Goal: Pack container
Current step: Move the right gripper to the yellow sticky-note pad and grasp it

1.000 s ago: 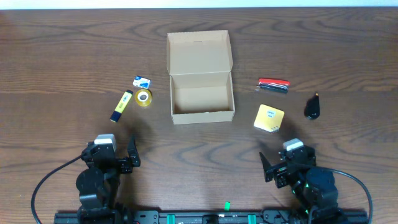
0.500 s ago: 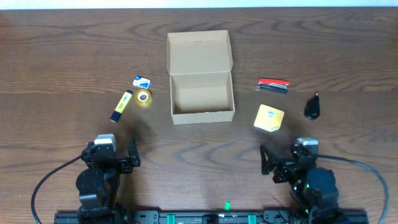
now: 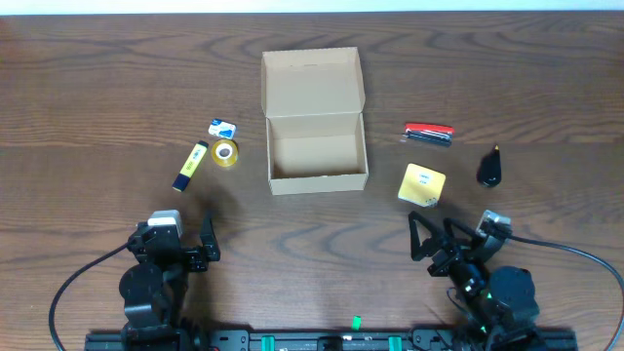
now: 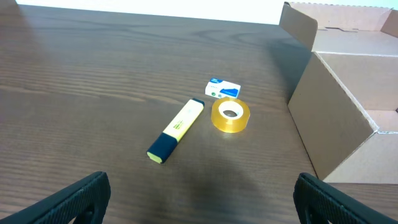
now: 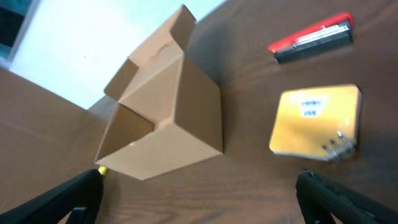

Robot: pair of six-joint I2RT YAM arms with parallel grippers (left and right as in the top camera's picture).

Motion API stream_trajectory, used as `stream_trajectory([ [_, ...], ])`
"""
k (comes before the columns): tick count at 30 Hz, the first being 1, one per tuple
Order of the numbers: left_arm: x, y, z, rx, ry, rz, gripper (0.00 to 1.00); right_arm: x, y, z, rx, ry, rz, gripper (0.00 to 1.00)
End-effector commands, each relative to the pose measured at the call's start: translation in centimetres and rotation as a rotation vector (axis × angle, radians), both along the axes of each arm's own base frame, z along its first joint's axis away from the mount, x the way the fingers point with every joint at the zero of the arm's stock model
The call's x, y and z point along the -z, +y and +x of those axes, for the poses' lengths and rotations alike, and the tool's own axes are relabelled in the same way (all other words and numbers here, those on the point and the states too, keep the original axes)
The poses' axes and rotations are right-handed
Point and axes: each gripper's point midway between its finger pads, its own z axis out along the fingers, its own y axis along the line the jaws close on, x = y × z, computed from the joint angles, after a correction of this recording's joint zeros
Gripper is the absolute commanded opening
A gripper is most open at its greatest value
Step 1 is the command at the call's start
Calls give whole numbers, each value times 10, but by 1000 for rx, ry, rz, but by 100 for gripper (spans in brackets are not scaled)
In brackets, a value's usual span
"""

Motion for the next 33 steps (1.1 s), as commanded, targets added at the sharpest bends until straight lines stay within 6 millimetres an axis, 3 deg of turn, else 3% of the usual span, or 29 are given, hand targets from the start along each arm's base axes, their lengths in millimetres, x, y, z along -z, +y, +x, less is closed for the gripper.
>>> stream_trajectory([
  [1, 9, 0, 0, -1, 16, -6, 95, 8, 1, 3, -16, 19, -45, 99],
  [11, 9, 0, 0, -1, 16, -6, 95, 38, 0, 22, -35, 266, -229, 99],
  [22, 9, 0, 0, -1, 16, -6, 95, 55, -4, 89, 21, 580, -440, 99],
  [29, 9, 0, 0, -1, 16, -6, 95, 75, -2, 127, 187, 785, -364, 99],
  [33, 9, 0, 0, -1, 16, -6, 95, 88, 0, 134, 231, 840, -332, 99],
])
